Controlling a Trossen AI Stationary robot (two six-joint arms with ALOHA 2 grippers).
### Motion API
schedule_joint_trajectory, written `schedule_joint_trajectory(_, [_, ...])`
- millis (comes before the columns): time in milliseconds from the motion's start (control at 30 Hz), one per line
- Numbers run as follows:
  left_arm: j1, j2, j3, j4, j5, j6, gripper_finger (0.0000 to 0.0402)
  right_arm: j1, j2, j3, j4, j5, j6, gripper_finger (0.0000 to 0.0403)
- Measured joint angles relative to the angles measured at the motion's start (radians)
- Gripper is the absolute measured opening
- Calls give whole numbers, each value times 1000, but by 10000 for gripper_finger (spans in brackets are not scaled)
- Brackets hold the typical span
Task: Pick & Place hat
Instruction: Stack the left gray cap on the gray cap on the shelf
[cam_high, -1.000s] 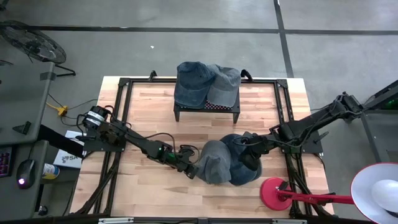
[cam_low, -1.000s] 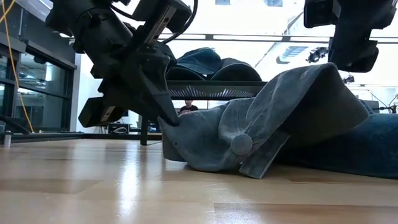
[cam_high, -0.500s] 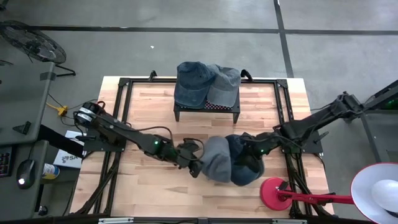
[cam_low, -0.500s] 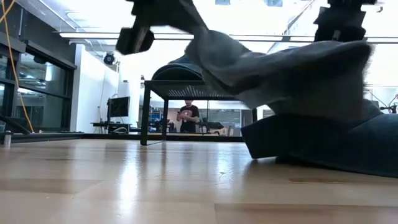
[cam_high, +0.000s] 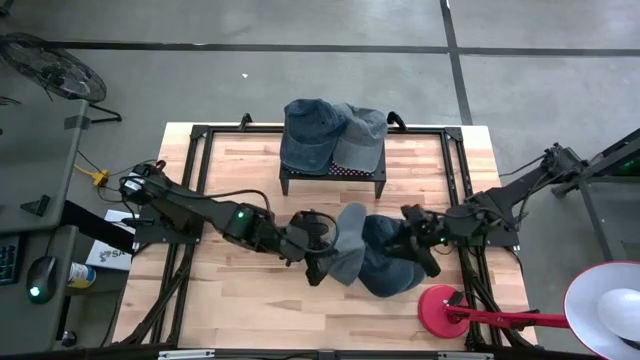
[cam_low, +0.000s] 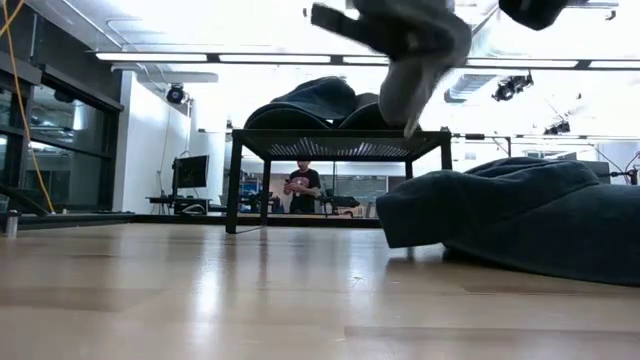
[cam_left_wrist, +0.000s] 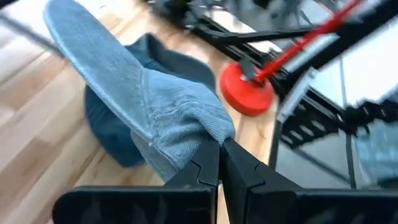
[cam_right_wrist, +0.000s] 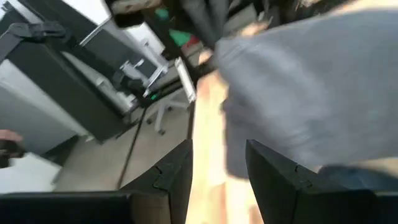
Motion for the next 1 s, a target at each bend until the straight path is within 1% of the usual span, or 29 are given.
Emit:
schedule_joint_trajectory(100, [-1, 0, 38, -20, 28, 73, 0, -5, -28, 0, -1, 67, -69, 140])
schedule_joint_trajectory(167, [-1, 0, 63, -33, 75, 109, 0, -14, -44, 0, -1, 100, -133, 140])
schedule_joint_trajectory(267, [0, 0, 90, -51, 147, 157, 0, -30, -62, 0, -1, 124, -231, 140])
schedule_joint_trajectory(400, [-3, 0, 103, -54, 171, 164, 0, -50, -78, 0, -25, 125, -283, 140])
schedule_joint_trajectory(600, [-15, 1, 136, -51, 183, 206, 0, -87, -62, 0, -130, 32, -283, 140])
schedule_joint_trajectory(767, [-14, 1, 149, -51, 201, 214, 0, -123, -49, 0, -144, -12, -281, 140])
schedule_joint_trajectory(1000, [-14, 1, 149, -52, 202, 214, 0, -159, -49, 0, -136, -206, -282, 140])
